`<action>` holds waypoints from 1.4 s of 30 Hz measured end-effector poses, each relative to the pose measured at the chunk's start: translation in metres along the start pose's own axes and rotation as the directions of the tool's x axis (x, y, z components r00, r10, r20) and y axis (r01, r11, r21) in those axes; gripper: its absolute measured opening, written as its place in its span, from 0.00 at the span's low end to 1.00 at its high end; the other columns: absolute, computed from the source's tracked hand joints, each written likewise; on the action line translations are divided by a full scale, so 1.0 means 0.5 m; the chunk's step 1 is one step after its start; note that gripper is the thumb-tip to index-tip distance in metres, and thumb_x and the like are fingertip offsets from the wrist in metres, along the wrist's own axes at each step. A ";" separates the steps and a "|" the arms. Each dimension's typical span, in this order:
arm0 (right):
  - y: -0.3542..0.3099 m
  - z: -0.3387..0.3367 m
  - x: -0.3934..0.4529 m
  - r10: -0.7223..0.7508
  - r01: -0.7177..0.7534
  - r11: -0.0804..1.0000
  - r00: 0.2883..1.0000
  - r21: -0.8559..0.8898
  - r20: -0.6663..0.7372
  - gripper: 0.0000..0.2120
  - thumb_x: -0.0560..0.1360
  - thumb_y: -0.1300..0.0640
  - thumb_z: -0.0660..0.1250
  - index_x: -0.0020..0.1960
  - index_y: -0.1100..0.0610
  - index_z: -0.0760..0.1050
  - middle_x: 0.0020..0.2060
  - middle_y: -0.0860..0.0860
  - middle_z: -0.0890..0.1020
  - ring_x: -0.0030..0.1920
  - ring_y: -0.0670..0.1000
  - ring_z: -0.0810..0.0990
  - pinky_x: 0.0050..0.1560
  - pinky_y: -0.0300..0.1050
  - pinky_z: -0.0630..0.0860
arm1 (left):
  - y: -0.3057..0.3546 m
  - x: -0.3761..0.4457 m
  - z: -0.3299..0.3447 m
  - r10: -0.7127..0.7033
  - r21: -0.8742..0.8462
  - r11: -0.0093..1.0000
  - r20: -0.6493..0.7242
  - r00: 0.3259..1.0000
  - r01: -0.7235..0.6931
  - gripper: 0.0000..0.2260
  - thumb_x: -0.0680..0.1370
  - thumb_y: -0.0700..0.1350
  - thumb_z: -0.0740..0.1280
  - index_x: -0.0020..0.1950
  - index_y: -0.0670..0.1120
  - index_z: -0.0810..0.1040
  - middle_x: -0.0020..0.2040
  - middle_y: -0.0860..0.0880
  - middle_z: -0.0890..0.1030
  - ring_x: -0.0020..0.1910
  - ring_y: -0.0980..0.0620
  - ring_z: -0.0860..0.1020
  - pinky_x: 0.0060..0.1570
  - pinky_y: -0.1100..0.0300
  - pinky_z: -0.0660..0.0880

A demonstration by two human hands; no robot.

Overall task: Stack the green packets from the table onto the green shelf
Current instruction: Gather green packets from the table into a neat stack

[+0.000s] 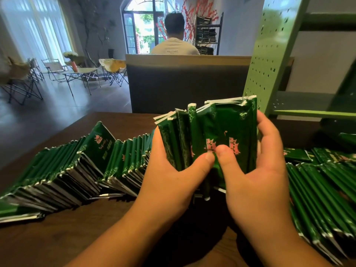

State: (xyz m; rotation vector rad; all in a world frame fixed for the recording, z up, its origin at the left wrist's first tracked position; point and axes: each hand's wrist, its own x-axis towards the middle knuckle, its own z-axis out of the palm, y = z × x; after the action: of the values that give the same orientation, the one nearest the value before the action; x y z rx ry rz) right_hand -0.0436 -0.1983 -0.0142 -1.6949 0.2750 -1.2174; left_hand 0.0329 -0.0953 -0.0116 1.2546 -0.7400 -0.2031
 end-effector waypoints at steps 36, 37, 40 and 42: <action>0.011 -0.016 0.034 0.250 -0.237 0.959 0.966 0.157 -0.067 0.26 0.79 0.63 0.66 0.69 0.38 0.70 0.57 0.38 0.83 0.57 0.45 0.84 0.57 0.56 0.81 | -0.015 0.017 -0.025 -0.197 -0.253 0.953 -0.091 0.976 0.169 0.21 0.71 0.46 0.71 0.63 0.43 0.76 0.50 0.48 0.84 0.43 0.60 0.85 0.38 0.67 0.79; 0.013 -0.017 0.035 0.248 -0.234 0.960 0.966 0.154 -0.079 0.27 0.78 0.63 0.66 0.70 0.39 0.70 0.57 0.38 0.83 0.57 0.46 0.84 0.58 0.57 0.81 | -0.010 0.016 -0.023 -0.202 -0.295 0.940 -0.079 0.976 0.171 0.17 0.73 0.40 0.72 0.61 0.42 0.76 0.47 0.47 0.85 0.40 0.58 0.85 0.35 0.66 0.79; 0.019 -0.017 0.037 0.240 -0.219 0.963 0.962 0.155 -0.129 0.27 0.77 0.62 0.67 0.71 0.40 0.69 0.57 0.41 0.84 0.55 0.48 0.85 0.57 0.59 0.81 | 0.004 0.013 -0.017 -0.253 -0.401 0.889 -0.021 0.967 0.223 0.20 0.70 0.32 0.69 0.62 0.36 0.75 0.44 0.39 0.85 0.37 0.48 0.86 0.29 0.59 0.79; 0.017 -0.019 0.038 0.217 -0.196 0.971 0.962 0.138 -0.164 0.28 0.76 0.61 0.67 0.71 0.40 0.69 0.59 0.42 0.83 0.56 0.47 0.84 0.56 0.58 0.82 | 0.006 0.016 -0.019 -0.224 -0.399 0.900 -0.074 0.972 0.177 0.24 0.66 0.33 0.72 0.62 0.37 0.75 0.46 0.36 0.84 0.41 0.42 0.86 0.32 0.54 0.81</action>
State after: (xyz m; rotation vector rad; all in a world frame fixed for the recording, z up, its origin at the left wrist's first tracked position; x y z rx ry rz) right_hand -0.0394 -0.2203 -0.0100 -1.4176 0.4669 -1.2046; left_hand 0.0440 -0.0910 -0.0070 0.9491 -0.4366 -0.4215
